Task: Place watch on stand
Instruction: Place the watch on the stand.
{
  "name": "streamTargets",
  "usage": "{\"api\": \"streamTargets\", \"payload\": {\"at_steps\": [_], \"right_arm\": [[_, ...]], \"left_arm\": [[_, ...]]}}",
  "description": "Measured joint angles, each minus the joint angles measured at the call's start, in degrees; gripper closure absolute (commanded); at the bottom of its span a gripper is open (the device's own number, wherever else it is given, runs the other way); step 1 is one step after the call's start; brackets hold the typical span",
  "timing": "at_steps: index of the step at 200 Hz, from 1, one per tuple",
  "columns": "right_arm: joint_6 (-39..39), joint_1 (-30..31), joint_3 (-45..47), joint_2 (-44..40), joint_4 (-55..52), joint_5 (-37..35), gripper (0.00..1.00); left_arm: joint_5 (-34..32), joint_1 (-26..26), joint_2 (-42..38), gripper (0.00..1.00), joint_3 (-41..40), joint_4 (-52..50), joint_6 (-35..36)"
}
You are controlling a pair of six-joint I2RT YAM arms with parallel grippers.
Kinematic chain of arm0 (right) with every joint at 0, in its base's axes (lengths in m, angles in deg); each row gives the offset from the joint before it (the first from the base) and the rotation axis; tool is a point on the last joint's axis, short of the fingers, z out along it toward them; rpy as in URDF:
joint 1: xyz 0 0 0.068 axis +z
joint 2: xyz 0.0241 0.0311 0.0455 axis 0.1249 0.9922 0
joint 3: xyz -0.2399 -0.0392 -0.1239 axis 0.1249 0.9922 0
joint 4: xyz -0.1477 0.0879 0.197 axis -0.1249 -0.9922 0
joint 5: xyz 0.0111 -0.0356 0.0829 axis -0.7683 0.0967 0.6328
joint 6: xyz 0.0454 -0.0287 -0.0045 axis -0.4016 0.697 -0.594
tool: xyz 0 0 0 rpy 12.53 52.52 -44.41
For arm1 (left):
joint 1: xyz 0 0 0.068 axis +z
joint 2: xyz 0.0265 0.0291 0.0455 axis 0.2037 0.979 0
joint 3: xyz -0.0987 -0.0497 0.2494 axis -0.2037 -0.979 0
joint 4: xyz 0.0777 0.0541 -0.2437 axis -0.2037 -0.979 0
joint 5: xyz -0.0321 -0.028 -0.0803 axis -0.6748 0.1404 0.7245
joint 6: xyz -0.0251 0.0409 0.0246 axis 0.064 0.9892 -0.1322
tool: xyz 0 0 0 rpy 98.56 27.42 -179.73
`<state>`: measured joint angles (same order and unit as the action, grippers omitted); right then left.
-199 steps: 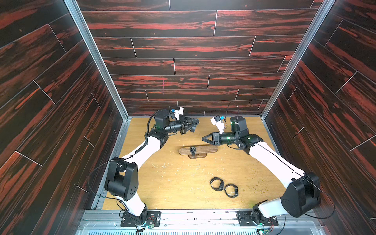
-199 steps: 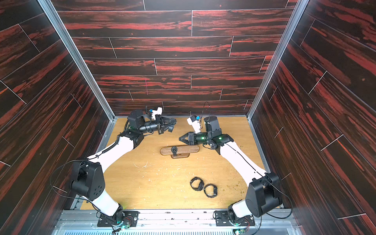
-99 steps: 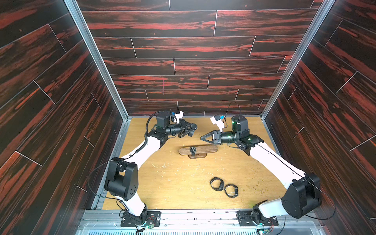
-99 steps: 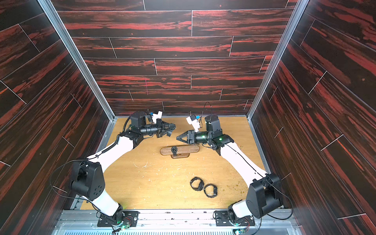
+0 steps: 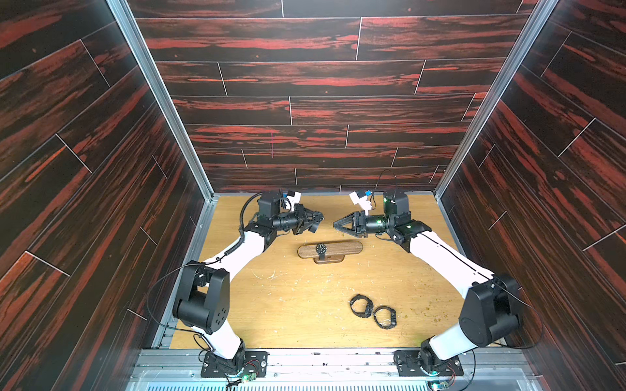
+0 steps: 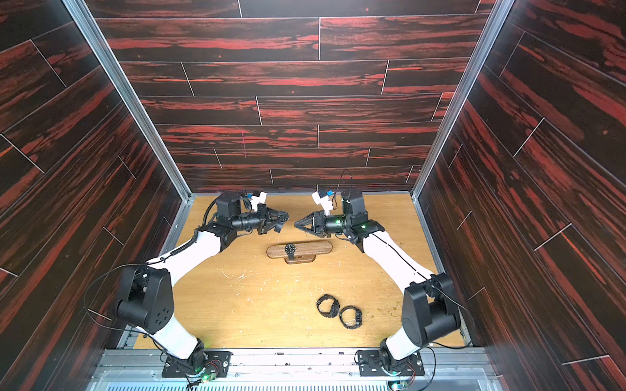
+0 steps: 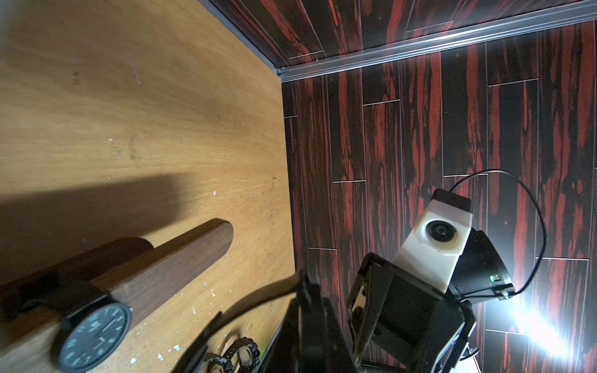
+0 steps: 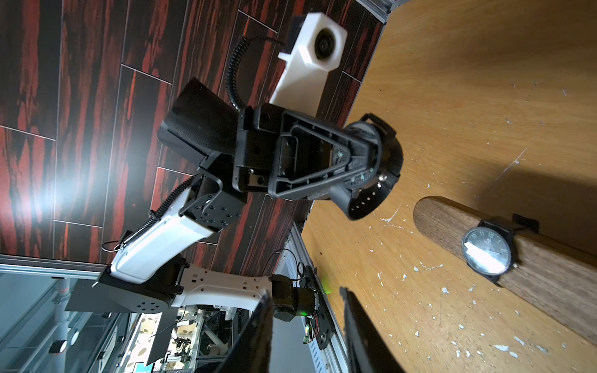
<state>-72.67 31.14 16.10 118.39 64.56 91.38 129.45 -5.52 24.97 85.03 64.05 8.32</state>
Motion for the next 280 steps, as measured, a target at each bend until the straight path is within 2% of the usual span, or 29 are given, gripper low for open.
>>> {"api": "streamTargets", "payload": {"at_steps": [47, 76, 158, 221, 234, 251, 264, 280], "right_arm": [[-3.9, 0.0, -0.3, 3.0, 4.7, 0.6, 0.63], [-5.1, 0.3, -1.6, 4.2, 5.7, 0.7, 0.64], [-5.5, 3.5, -11.9, 11.6, 6.2, 0.5, 0.65], [-4.8, 4.3, -14.2, 13.5, 5.0, 0.3, 0.68], [-4.7, 4.8, -15.0, 14.5, 4.7, 0.1, 0.75], [-4.0, 5.3, -15.9, 15.6, 4.3, 0.0, 0.91], [-3.8, 5.6, -16.3, 15.7, 3.7, 0.0, 0.99], [-3.1, 5.9, -16.5, 15.7, 3.5, -0.5, 1.00]], "left_arm": [[-0.8, 0.1, 0.0, 0.98, -2.8, 13.1, -9.8], [-1.8, 0.1, 0.0, 0.96, -3.3, 18.3, -13.2], [-2.8, 0.1, 0.0, 0.93, -3.3, 20.0, -14.6], [-2.8, 0.1, 0.0, 0.92, -3.3, 22.1, -16.3], [-2.8, 0.1, 0.0, 0.92, -3.3, 22.4, -16.6], [-2.9, 0.1, 0.0, 0.91, -3.3, 22.6, -16.7], [-3.1, 0.4, 0.0, 0.86, -3.4, 22.4, -16.8], [-3.0, 0.6, 0.0, 0.78, -3.4, 22.6, -17.1]]}}
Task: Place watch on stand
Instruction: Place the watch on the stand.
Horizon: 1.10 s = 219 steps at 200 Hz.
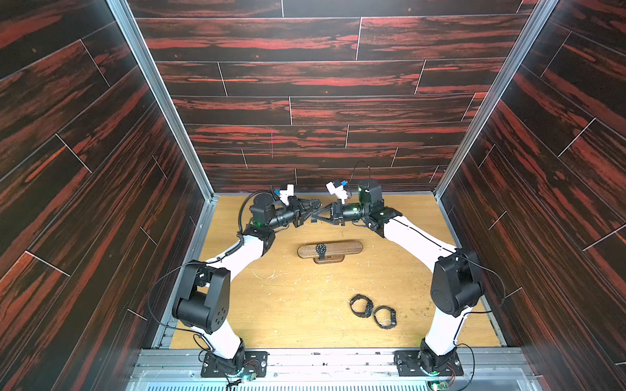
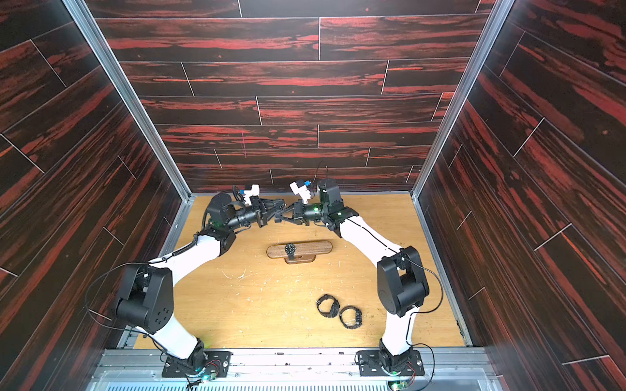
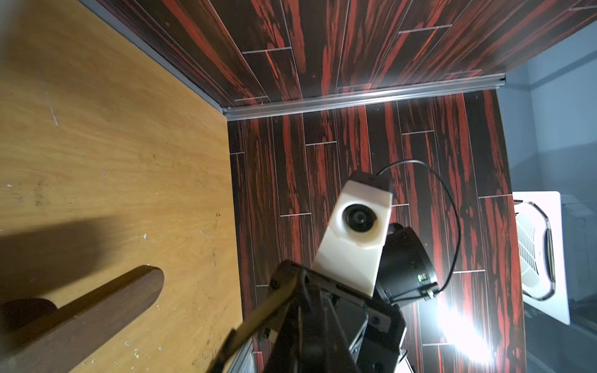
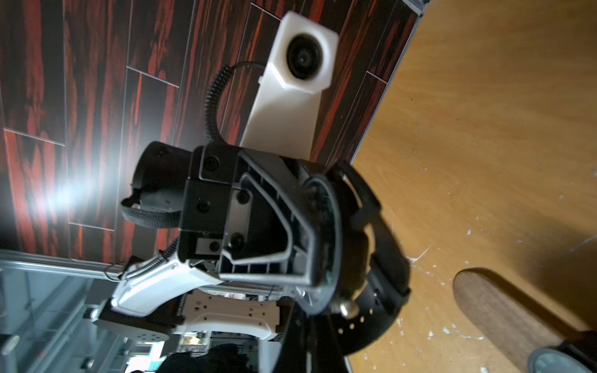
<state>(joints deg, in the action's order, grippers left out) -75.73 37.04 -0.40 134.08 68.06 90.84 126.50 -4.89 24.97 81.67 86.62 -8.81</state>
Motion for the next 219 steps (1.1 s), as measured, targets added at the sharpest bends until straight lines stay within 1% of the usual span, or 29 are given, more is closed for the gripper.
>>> {"api": "streamTargets", "payload": {"at_steps": [9, 18, 87, 111, 127, 149, 178, 198, 201, 211, 219], "right_arm": [[0.5, 0.1, 0.0, 0.0, -0.2, -0.1, 1.00], [0.9, 0.1, 0.0, 0.0, -0.7, -0.1, 1.00], [4.0, 0.1, 0.2, 0.0, -2.7, 0.5, 1.00], [4.8, 0.1, 0.6, 0.0, -3.2, 0.5, 1.00], [5.2, 0.1, 0.7, -0.1, -3.5, 0.5, 1.00], [5.7, 0.1, 0.7, -0.1, -3.5, 0.5, 1.00], [6.0, 0.1, 0.7, -0.3, -3.4, 0.5, 1.00], [6.2, 0.1, 0.7, -0.3, -3.6, 0.5, 1.00], [6.2, 0.1, 0.7, -0.3, -3.7, 0.5, 0.98], [6.3, 0.1, 0.7, -0.3, -3.8, 0.5, 0.84], [6.3, 0.2, 0.7, -0.3, -4.1, 0.4, 0.76]], "left_arm": [[0.0, 0.0, 0.0, 0.73, 0.0, 0.0, -0.4], [0.2, 0.0, 0.0, 0.72, 0.0, 0.2, -0.4], [1.1, 0.5, 0.0, 0.71, 0.0, 0.4, -1.6], [1.4, 0.9, 0.0, 0.74, 0.0, 0.4, -1.9], [1.5, 1.2, 0.0, 0.78, 0.0, 0.3, -1.9], [1.6, 1.3, 0.0, 0.88, 0.0, 0.0, -1.8], [1.6, 1.4, 0.0, 0.89, 0.0, -0.6, -1.9], [1.6, 1.4, 0.0, 0.94, 0.0, -0.9, -1.9], [1.7, 1.5, 0.0, 0.94, 0.0, -0.9, -1.9], [1.7, 1.5, 0.0, 0.95, 0.0, -1.0, -1.7], [1.8, 1.6, 0.0, 0.95, 0.0, -1.2, -1.5]]}}
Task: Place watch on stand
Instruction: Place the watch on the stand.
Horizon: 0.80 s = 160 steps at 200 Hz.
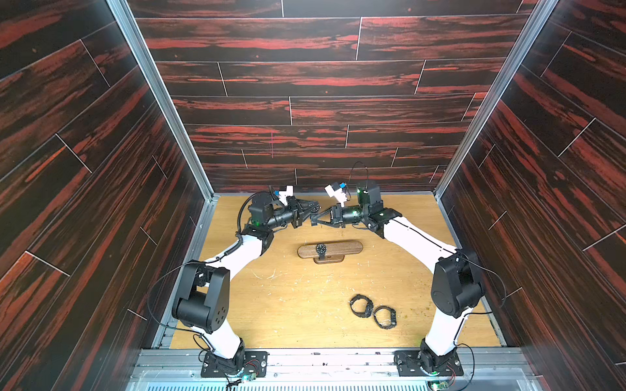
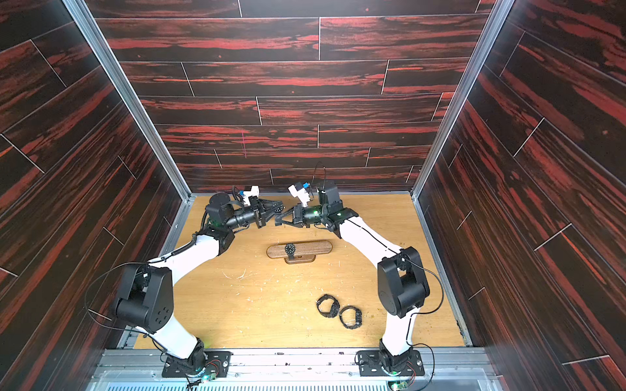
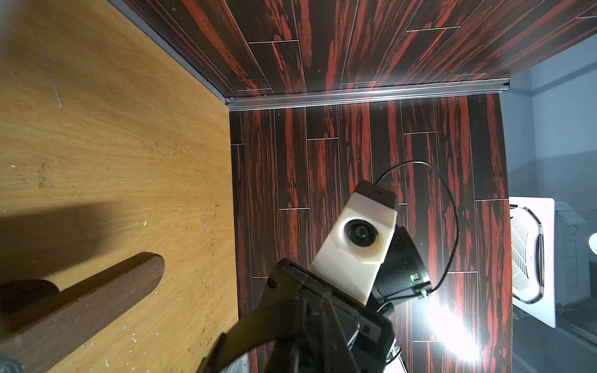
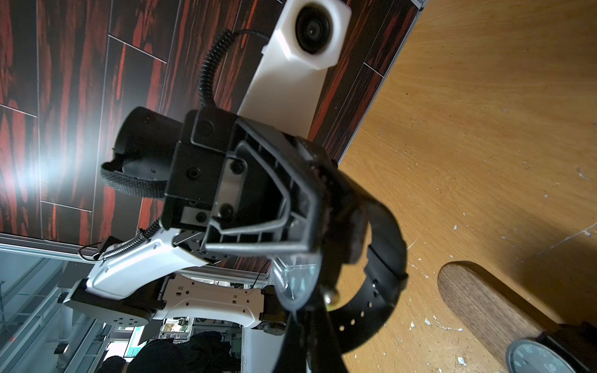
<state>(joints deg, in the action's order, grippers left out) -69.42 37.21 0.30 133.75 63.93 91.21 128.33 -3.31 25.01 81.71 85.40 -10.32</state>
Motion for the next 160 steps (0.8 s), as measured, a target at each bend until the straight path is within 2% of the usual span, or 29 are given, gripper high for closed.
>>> {"api": "streamTargets", "payload": {"at_steps": [23, 55, 84, 119, 160], "right_arm": [[1.2, 0.0, 1.2, -0.1, -1.9, -0.3, 0.65], [3.5, 0.0, 4.7, -2.2, -7.6, -1.4, 0.63], [5.8, -1.0, 9.2, -7.7, -12.2, -3.2, 0.63], [7.3, -7.8, 14.7, -14.8, -16.7, -8.6, 0.63], [9.6, -15.0, 15.8, -16.2, -24.3, -19.0, 0.63]], "left_arm": [[0.1, 0.8, -0.7, 0.97, -0.5, -0.4, 1.1], [0.1, 3.5, -5.6, 0.98, -6.5, -2.3, 3.9], [0.1, 5.4, -9.8, 1.00, -11.8, -7.1, 8.1], [0.3, 6.1, -12.8, 1.00, -17.9, -12.8, 13.3], [0.3, 6.4, -13.5, 1.00, -25.4, -16.5, 17.4]]}}
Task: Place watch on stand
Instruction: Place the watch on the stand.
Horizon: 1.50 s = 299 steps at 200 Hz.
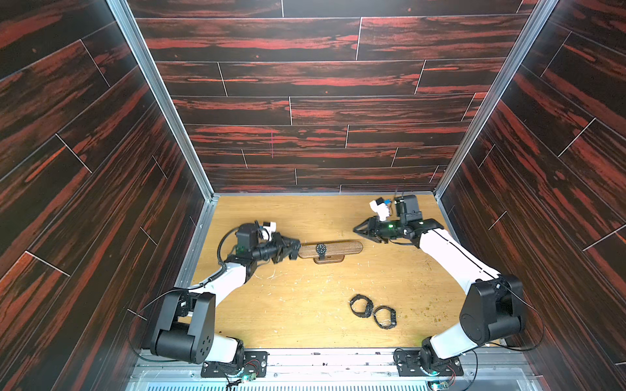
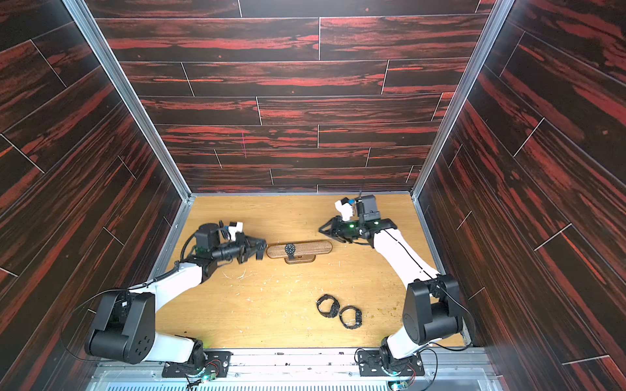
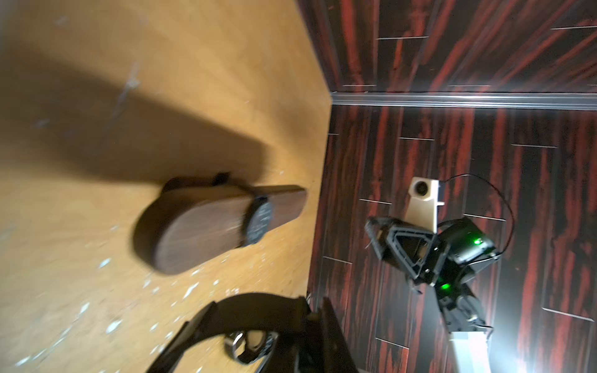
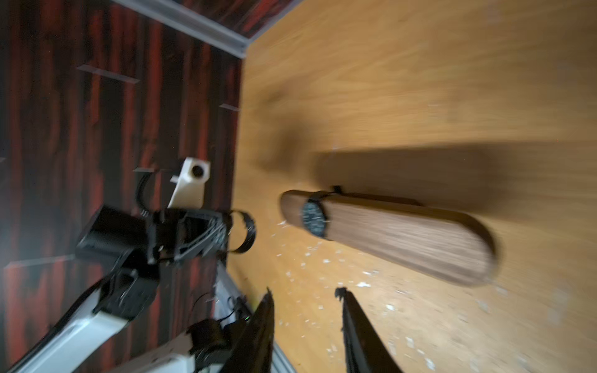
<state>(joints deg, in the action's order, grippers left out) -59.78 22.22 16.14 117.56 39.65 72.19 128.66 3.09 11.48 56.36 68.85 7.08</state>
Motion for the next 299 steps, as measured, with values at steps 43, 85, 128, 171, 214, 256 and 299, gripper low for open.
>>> {"api": "streamTargets", "payload": {"at_steps": [43, 85, 128, 171, 214, 256, 299], "right_arm": [[2.1, -2.1, -0.4, 1.0, -4.8, -5.1, 0.64], [3.2, -2.2, -0.6, 4.4, -6.4, -7.6, 0.64], [3.8, -2.1, -0.7, 5.8, -6.7, -8.0, 0.64], [4.3, -1.0, -2.2, 9.1, -7.9, -9.1, 0.64], [4.6, -0.2, -3.2, 10.0, -8.4, -9.7, 0.65], [4.8, -0.2, -4.0, 10.7, -8.5, -9.9, 0.65], [4.8, 0.4, -4.1, 11.1, -8.7, -10.0, 0.65]], "left_arm": [[0.0, 0.0, 3.6, 1.00, -1.6, 3.8, 0.1], [1.0, 0.0, 12.4, 1.00, 0.9, 11.5, -2.6], [1.7, 0.0, 14.8, 1.00, 4.7, 14.0, -3.8], [2.0, 0.0, 16.5, 1.00, 6.0, 15.8, -4.0], [2.0, 0.0, 18.9, 1.00, 5.7, 17.3, -4.7], [1.9, -0.4, 20.0, 1.00, 5.4, 18.3, -5.1], [1.6, -2.0, 22.6, 1.00, 5.4, 20.5, -6.5]]}}
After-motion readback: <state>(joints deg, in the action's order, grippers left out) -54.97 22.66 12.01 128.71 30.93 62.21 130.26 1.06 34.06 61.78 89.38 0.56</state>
